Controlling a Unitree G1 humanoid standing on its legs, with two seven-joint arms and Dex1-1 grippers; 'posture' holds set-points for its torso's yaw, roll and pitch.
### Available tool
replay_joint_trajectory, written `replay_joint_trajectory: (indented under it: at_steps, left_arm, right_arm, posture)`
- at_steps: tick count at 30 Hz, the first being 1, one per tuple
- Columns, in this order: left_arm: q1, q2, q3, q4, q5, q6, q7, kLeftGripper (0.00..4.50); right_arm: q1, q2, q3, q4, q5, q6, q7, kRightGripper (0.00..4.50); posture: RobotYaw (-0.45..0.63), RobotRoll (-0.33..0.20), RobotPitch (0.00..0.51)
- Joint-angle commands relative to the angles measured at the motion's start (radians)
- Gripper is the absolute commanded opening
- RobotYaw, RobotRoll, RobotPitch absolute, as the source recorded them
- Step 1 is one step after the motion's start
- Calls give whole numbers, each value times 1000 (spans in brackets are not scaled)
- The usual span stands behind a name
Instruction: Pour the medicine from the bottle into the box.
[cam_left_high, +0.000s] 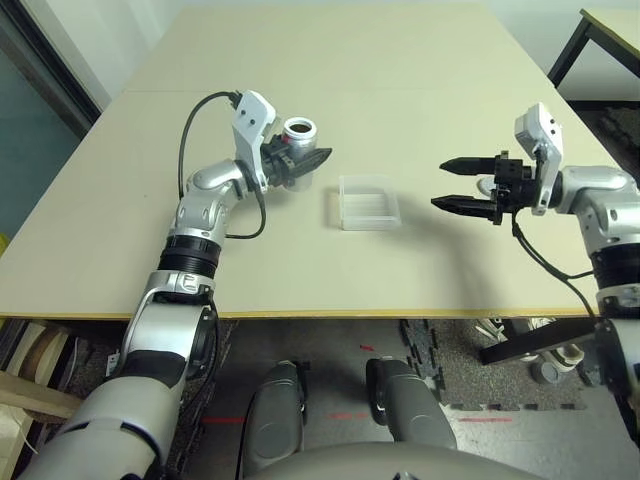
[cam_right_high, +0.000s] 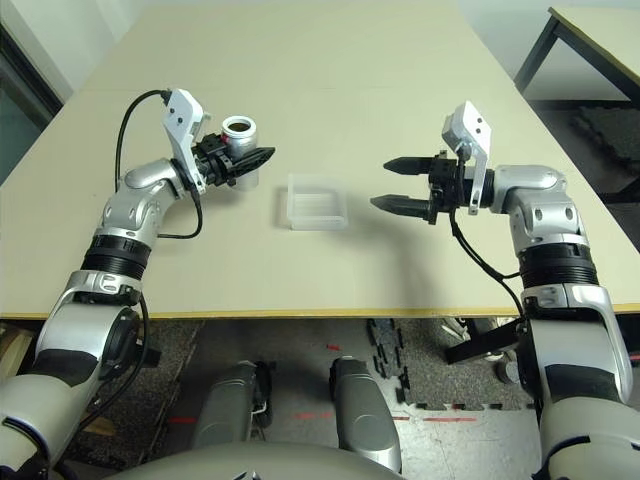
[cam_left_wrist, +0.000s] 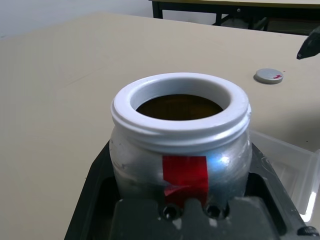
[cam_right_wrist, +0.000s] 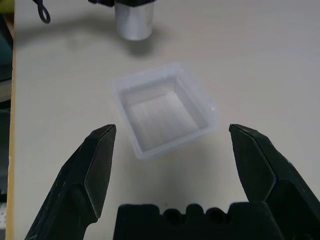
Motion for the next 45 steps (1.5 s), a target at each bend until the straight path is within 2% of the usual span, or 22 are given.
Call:
replay_joint_trajectory:
  at_steps: [1, 10, 20, 30, 32, 36, 38, 45]
  left_arm:
    - [-22, 11, -4, 17, 19, -8, -8, 2634]
    - [-42, 16, -19, 23, 70, -8, 57, 2634]
    - [-147, 2, -157, 128, 339, -115, 291, 2634]
    - [-242, -17, -228, 246, 463, -234, 381, 2634]
    - [-266, -19, -271, 265, 524, -280, 419, 2634]
    - [-330, 33, -518, 279, 863, -480, 635, 2634]
    - [-362, 38, -618, 300, 997, -533, 747, 2634]
    - [-468, 4, -867, 404, 1314, -638, 1056, 2634]
  right_arm:
    - [21, 6, -19, 7, 11, -17, -6, 4500]
    - [19, 14, -14, 10, 7, -22, -21, 4500]
    - [13, 29, -10, 21, 4, -28, -36, 4500]
    - [19, 33, -11, 9, 5, -25, -41, 4500]
    - [21, 34, -11, 10, 4, -27, -43, 4500]
    - [18, 39, -10, 20, 0, -33, -51, 4500]
    - [17, 41, -10, 23, -1, -33, -55, 4500]
    - [15, 50, -6, 26, 0, -31, -61, 4500]
  posture:
    - [-116, 0, 78]
    - [-105, 0, 92]
    - [-101, 0, 109]
    - [-106, 0, 122]
    - [-106, 0, 124]
    - [-98, 0, 132]
    - [-97, 0, 136]
    - [-83, 0, 145]
